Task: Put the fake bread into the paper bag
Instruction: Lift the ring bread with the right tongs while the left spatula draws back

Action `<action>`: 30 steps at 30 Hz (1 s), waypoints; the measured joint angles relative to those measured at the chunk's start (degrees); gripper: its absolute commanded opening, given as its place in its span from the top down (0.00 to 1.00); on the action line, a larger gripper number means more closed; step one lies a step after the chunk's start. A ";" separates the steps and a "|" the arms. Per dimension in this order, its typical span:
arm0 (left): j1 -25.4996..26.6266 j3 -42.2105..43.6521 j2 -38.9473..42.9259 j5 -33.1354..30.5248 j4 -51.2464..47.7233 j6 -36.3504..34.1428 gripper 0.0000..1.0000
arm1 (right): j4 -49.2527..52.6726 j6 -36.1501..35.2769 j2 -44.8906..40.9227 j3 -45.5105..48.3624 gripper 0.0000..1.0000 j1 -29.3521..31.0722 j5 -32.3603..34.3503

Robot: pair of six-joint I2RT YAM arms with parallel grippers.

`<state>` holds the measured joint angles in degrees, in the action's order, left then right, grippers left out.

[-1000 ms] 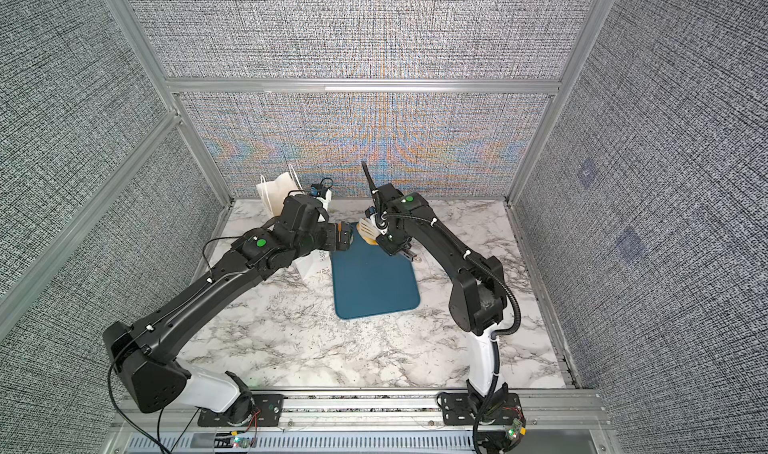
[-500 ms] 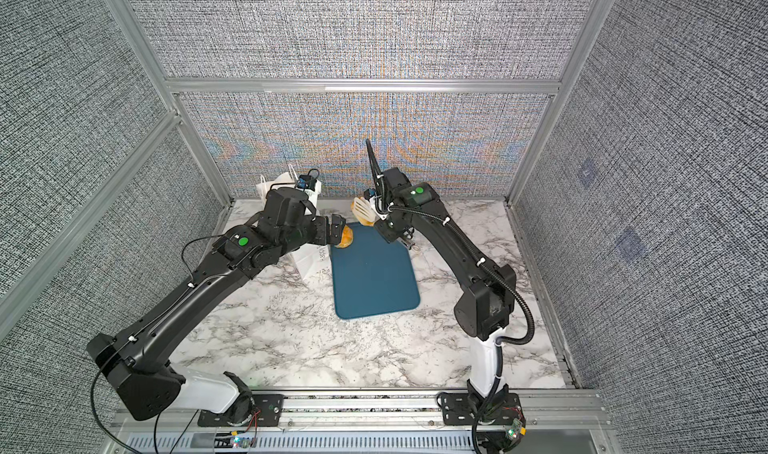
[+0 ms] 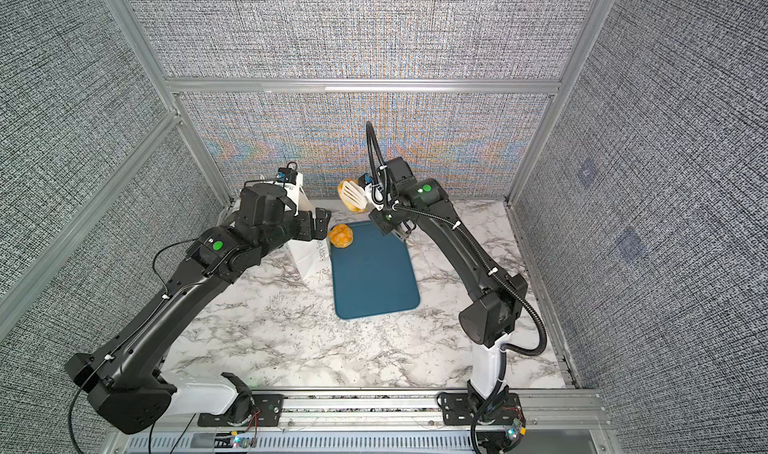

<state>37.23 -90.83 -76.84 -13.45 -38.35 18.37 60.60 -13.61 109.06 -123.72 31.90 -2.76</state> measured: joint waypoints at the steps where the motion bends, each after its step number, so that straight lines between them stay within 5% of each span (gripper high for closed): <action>1: -0.24 0.00 0.22 -0.09 0.00 -0.13 0.01 | -0.15 0.02 -0.04 -0.79 0.73 0.09 -0.48; 30: -4.61 8.26 13.38 -6.71 2.80 0.13 0.01 | -10.10 -1.11 -2.12 -3.69 0.69 7.89 -12.00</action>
<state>32.62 -82.56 -63.46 -20.16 -35.55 18.50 50.50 -14.72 106.94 -127.42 39.79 -14.76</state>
